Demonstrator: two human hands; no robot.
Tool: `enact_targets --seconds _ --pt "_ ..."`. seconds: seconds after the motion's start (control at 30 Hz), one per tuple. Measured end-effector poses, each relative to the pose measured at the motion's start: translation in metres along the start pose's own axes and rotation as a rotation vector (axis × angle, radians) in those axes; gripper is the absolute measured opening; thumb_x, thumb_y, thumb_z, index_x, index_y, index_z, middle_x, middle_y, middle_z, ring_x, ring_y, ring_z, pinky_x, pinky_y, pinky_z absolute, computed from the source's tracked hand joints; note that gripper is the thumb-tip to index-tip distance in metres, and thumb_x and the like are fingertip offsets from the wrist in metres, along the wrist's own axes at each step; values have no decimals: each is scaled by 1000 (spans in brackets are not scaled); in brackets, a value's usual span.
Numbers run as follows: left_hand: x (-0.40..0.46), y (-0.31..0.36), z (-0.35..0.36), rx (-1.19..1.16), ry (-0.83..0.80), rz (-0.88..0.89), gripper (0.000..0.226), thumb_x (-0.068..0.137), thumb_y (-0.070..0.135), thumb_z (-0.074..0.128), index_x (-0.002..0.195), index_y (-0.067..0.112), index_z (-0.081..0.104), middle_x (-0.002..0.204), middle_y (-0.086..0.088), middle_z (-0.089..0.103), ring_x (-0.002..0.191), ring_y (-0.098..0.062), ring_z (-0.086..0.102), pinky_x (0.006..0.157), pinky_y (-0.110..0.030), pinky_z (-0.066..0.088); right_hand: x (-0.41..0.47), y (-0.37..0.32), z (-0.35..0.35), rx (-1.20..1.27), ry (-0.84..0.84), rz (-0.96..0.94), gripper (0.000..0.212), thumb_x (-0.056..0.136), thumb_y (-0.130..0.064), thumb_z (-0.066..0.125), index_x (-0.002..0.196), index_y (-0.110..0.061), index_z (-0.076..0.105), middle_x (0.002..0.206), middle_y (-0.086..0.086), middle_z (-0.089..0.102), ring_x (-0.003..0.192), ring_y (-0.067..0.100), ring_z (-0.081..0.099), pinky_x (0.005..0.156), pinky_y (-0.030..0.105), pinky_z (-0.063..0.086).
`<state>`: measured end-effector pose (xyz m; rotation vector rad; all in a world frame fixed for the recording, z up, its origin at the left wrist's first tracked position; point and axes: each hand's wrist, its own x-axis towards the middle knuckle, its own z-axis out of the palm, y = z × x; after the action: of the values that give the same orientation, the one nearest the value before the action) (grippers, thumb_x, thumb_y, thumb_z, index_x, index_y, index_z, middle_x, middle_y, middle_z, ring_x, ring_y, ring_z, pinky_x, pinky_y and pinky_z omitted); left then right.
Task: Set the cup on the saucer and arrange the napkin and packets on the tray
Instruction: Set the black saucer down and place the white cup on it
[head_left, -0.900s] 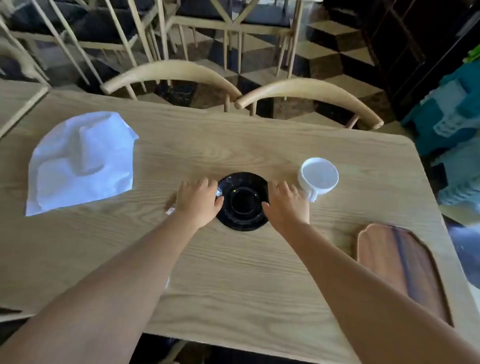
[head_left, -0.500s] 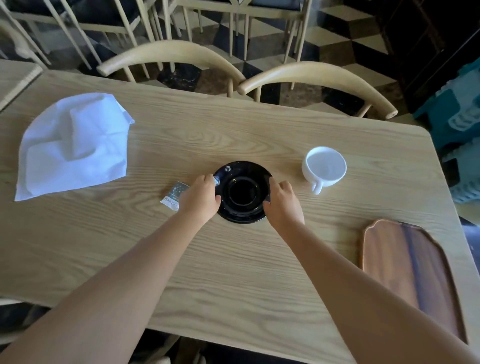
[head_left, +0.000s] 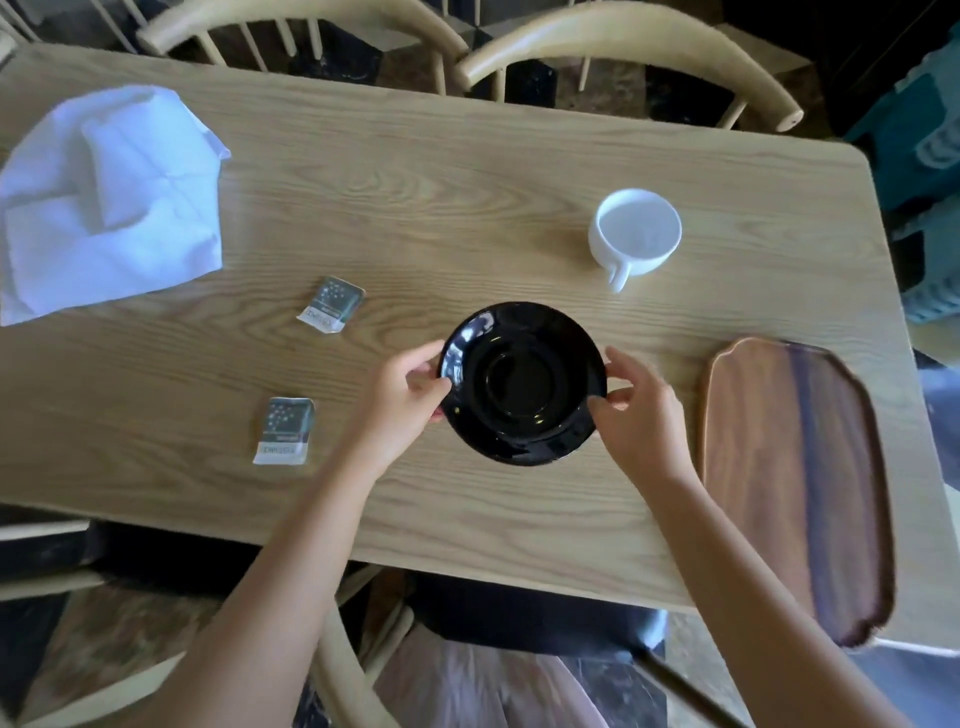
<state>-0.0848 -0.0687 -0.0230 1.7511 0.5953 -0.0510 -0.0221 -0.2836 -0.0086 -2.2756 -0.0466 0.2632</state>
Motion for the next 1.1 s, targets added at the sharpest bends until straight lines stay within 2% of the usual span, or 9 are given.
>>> enact_targets --seconds 0.2,0.37,0.53,0.63,0.77,0.83,0.97,1.03,1.1 --pt "-53 -25 17 5 -29 -21 50 83 5 59 105 50 60 84 10 61 65 -1 65 55 -14 52 -50 27 -11 37 -82 55 52 71 2 60 99 -41 59 99 -9 65 71 3 63 62 0 40" --pt "-69 -40 22 40 -36 -75 45 84 6 59 123 29 58 83 3 67 66 -4 65 55 -15 53 -67 43 -10 31 -103 93 47 75 2 61 105 -35 61 99 -11 62 76 2 62 63 -3 38" --pt "-76 -40 24 75 -64 -41 55 84 10 60 102 62 55 80 14 69 72 -17 67 68 -28 57 -72 50 -9 15 -98 85 46 76 2 61 110 -30 61 98 -11 61 77 1 62 65 -3 37" --pt "-80 -40 26 32 -46 -42 50 85 7 60 113 48 56 79 19 69 69 -9 66 62 -20 56 -73 50 -8 18 -93 84 47 76 2 61 111 -29 61 96 -12 60 77 0 61 65 -4 36" --pt "-86 -42 28 -8 -37 -59 48 85 4 60 110 45 56 81 20 70 68 -2 65 58 -12 51 -76 52 -8 19 -103 111 44 78 -2 61 113 -29 60 95 -8 64 78 0 61 65 -4 36" --pt "-86 -41 27 -8 -33 -81 46 85 5 61 118 37 55 85 17 71 71 -4 66 63 -15 54 -74 50 -9 -11 -71 119 40 80 -9 64 116 -24 59 91 -4 64 73 -1 59 64 -4 35" --pt "-82 -38 21 64 -30 -118 47 85 14 63 129 22 51 107 -4 65 88 -19 67 86 -42 54 -42 32 -16 -26 79 81 33 82 -24 65 114 -17 60 91 -6 61 68 -3 54 62 -4 34" --pt "-79 -34 17 138 0 -79 40 85 19 62 124 27 56 106 1 65 88 -15 67 87 -43 53 -16 19 -18 5 138 82 33 82 -29 64 112 -16 60 95 -4 63 74 6 58 68 2 35" --pt "-77 -29 14 186 15 -43 31 87 24 59 116 33 59 102 13 66 85 -6 66 84 -36 54 13 7 -14 21 168 114 40 81 -35 64 114 -15 58 104 -1 64 94 15 59 78 17 37"
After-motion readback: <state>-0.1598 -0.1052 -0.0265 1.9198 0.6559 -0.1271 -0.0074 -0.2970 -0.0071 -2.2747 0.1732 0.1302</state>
